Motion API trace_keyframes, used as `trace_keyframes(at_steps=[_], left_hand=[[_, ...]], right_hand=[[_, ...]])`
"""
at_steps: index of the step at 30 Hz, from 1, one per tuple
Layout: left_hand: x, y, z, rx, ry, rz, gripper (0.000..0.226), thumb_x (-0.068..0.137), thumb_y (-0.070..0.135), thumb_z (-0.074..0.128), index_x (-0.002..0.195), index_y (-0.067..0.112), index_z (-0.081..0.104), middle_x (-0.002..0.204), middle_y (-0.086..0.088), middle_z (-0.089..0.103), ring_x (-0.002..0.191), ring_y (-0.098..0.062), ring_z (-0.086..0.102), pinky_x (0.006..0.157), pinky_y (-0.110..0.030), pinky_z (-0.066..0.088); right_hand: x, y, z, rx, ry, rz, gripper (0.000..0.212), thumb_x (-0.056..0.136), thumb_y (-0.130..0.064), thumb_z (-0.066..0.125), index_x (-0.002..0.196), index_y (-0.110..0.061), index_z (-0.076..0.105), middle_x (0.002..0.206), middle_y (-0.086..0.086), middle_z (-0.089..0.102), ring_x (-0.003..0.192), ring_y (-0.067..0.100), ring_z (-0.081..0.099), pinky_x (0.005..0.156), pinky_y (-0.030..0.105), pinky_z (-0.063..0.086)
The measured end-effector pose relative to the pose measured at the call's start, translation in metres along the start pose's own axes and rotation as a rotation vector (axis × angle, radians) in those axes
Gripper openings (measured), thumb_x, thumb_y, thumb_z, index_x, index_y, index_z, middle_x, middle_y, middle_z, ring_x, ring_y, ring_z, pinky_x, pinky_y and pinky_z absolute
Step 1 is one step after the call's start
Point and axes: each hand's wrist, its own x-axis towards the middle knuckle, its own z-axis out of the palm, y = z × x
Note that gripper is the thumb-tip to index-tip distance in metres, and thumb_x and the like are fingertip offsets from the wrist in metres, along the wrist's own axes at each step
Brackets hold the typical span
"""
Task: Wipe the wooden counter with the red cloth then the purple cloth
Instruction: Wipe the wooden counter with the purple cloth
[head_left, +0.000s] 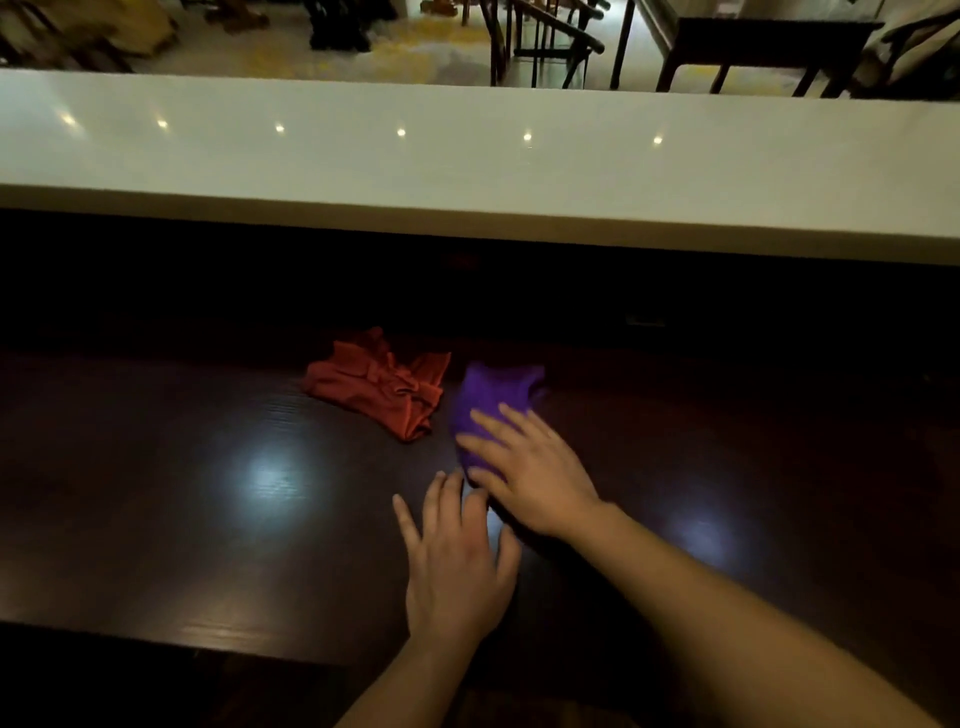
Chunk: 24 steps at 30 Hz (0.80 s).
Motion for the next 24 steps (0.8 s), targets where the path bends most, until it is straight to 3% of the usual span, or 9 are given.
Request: trace_keyframes(at_steps=[2,4,7,9,13,17,20,24], left_hand=[[-0.003,-0.004,-0.004,-0.086,0.056,0.007,0.025,0.082,0.031,0.057,0.098,0.013,0.063,0.126,-0.016,0.06,0.128,-0.034,0.05,0.111,-0.068,0.024],[-0.003,-0.012,-0.012,-0.179,0.061,0.028,0.016,0.081,0.021,0.064,0.095,0.013,0.064,0.123,-0.015,0.06,0.126,-0.035,0.051,0.111,-0.066,0.026],[-0.004,-0.044,-0.029,-0.124,-0.025,0.078,0.035,0.086,0.036,0.049,0.111,0.017,0.065,0.129,-0.013,0.056,0.129,-0.035,0.048,0.112,-0.061,0.028],[-0.005,-0.083,-0.046,0.022,-0.052,0.029,0.051,0.086,0.046,0.037,0.124,0.024,0.062,0.139,-0.011,0.053,0.135,-0.032,0.043,0.111,-0.065,0.023],[-0.01,-0.175,-0.077,0.209,-0.14,-0.158,0.065,0.085,0.06,0.017,0.145,0.045,0.037,0.158,-0.007,0.03,0.148,-0.032,0.016,0.112,-0.069,0.007],[-0.005,-0.229,-0.086,0.257,-0.15,-0.274,0.067,0.084,0.07,0.006,0.149,0.053,0.015,0.164,-0.008,0.011,0.15,-0.03,-0.004,0.113,-0.068,-0.002],[-0.004,-0.244,-0.087,0.247,-0.133,-0.31,0.063,0.086,0.068,0.01,0.148,0.056,0.017,0.164,-0.008,0.014,0.15,-0.032,-0.002,0.113,-0.069,0.0],[-0.004,-0.244,-0.087,0.237,-0.113,-0.293,0.059,0.087,0.06,0.03,0.144,0.046,0.038,0.157,-0.014,0.033,0.147,-0.038,0.02,0.11,-0.072,0.012]], right_hand=[[-0.051,-0.001,0.001,-0.023,-0.003,-0.027,0.052,0.096,-0.058,0.032,0.143,-0.039,0.043,0.156,-0.007,0.039,0.146,0.02,0.029,0.12,0.042,0.023],[-0.095,0.01,-0.003,-0.052,0.065,0.128,0.051,0.095,-0.056,0.035,0.142,-0.038,0.046,0.152,-0.006,0.044,0.144,0.02,0.035,0.118,0.041,0.028],[-0.121,0.008,-0.001,-0.056,0.162,0.428,0.057,0.093,-0.054,0.032,0.138,-0.028,0.054,0.148,0.003,0.049,0.14,0.028,0.04,0.114,0.048,0.034],[-0.113,-0.02,0.007,-0.047,0.197,0.5,0.057,0.092,-0.052,0.033,0.136,-0.024,0.058,0.147,0.006,0.05,0.138,0.034,0.042,0.112,0.052,0.036],[-0.076,-0.094,0.027,-0.07,0.164,0.188,0.052,0.091,-0.053,0.04,0.136,-0.032,0.057,0.148,0.0,0.05,0.138,0.031,0.044,0.113,0.048,0.032],[-0.015,-0.159,0.043,-0.041,0.082,-0.125,0.051,0.091,-0.055,0.045,0.138,-0.036,0.051,0.151,-0.003,0.046,0.14,0.027,0.042,0.113,0.049,0.036],[0.041,-0.182,0.048,-0.054,0.044,-0.235,0.051,0.092,-0.053,0.045,0.14,-0.034,0.05,0.152,0.0,0.045,0.14,0.027,0.041,0.115,0.048,0.033],[0.108,-0.185,0.047,-0.007,0.019,-0.098,0.052,0.098,-0.051,0.041,0.147,-0.031,0.042,0.158,0.003,0.034,0.147,0.027,0.028,0.121,0.045,0.016]])
